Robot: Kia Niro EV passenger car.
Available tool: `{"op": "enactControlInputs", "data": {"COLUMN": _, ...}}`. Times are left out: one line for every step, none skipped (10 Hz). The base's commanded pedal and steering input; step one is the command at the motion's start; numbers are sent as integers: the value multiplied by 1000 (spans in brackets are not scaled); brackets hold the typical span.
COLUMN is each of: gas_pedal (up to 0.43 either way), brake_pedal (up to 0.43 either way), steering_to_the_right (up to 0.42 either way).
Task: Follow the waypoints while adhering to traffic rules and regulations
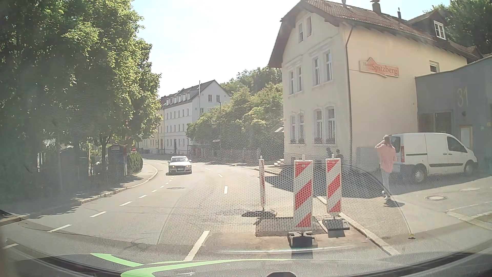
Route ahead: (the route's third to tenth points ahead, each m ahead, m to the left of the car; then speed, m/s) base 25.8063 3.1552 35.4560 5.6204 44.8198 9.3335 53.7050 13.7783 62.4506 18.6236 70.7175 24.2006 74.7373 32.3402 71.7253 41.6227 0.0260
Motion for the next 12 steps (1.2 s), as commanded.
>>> {"op": "enactControlInputs", "data": {"gas_pedal": 0, "brake_pedal": 384, "steering_to_the_right": 0}}
{"op": "enactControlInputs", "data": {"gas_pedal": 0, "brake_pedal": 384, "steering_to_the_right": 0}}
{"op": "enactControlInputs", "data": {"gas_pedal": 0, "brake_pedal": 384, "steering_to_the_right": 0}}
{"op": "enactControlInputs", "data": {"gas_pedal": 0, "brake_pedal": 384, "steering_to_the_right": 0}}
{"op": "enactControlInputs", "data": {"gas_pedal": 0, "brake_pedal": 384, "steering_to_the_right": 0}}
{"op": "enactControlInputs", "data": {"gas_pedal": 0, "brake_pedal": 384, "steering_to_the_right": 0}}
{"op": "enactControlInputs", "data": {"gas_pedal": 0, "brake_pedal": 384, "steering_to_the_right": -1}}
{"op": "enactControlInputs", "data": {"gas_pedal": 0, "brake_pedal": 384, "steering_to_the_right": -1}}
{"op": "enactControlInputs", "data": {"gas_pedal": 0, "brake_pedal": 384, "steering_to_the_right": -1}}
{"op": "enactControlInputs", "data": {"gas_pedal": 0, "brake_pedal": 384, "steering_to_the_right": -2}}
{"op": "enactControlInputs", "data": {"gas_pedal": 0, "brake_pedal": 384, "steering_to_the_right": -2}}
{"op": "enactControlInputs", "data": {"gas_pedal": 0, "brake_pedal": 384, "steering_to_the_right": -3}}
